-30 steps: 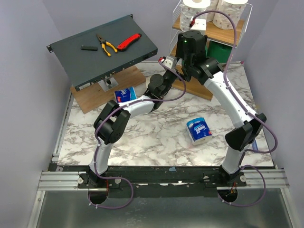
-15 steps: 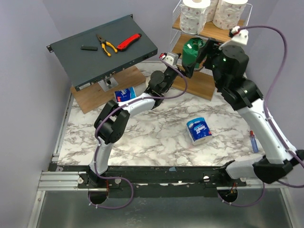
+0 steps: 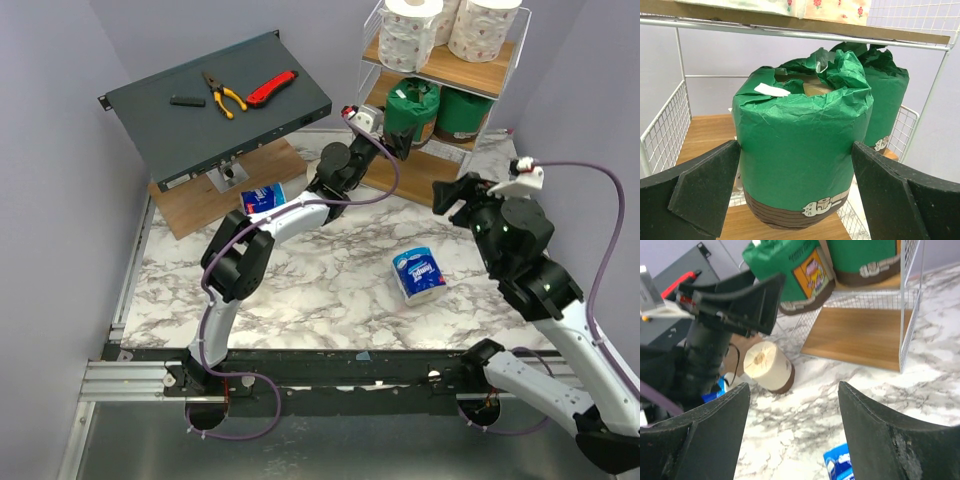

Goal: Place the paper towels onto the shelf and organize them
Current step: Place the paper towel on the shelf.

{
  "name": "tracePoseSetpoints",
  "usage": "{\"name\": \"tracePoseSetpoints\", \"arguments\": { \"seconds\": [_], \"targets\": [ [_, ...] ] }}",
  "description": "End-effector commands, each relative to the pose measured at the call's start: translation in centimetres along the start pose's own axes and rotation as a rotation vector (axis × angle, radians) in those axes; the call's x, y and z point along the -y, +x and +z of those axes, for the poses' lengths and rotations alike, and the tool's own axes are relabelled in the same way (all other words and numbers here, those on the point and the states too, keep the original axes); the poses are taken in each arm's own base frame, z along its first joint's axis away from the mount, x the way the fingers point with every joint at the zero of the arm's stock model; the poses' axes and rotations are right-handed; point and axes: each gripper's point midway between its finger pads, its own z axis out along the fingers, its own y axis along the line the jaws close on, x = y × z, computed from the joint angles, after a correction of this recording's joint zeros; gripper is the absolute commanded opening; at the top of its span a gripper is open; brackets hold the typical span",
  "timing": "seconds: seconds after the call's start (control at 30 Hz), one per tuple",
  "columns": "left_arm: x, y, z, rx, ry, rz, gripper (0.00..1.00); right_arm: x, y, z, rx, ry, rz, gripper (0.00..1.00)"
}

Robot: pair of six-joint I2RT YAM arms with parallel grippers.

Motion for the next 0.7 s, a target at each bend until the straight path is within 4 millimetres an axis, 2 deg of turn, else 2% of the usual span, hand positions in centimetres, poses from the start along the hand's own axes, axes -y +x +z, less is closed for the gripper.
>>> {"name": "tracePoseSetpoints", "arguments": {
  "seconds": [0.0,0.2,0.4,0.5,0.67],
  "targets": [
    [0.5,0.1,0.9,-0.005,0.024,0.045,0.97,0.4,2.4,-2.2,-0.035,-0.081,0.068,0.74],
    [0.0,0.1,1.6,-0.003,0.017,0.109,0.97,2.0,5.1,-4.4,-0.080,-0.102,0.073,0.73],
    [-0.3,0.2,2.3,0.001,0.007,0.133,0.97,4.1,9.0,-5.8,-0.155,-0.082,0.075,0.73],
    [-0.8,0.4,2.7,0.004,-0.010,0.135,0.97,4.6,10.7,-6.3,-0.187,-0.086,0.090,0.73],
    [-1.5,0.1,3.6,0.017,-0.024,0.127,0.97,4.0,11.5,-6.4,-0.213,-0.116,0.112,0.72]
  ]
}}
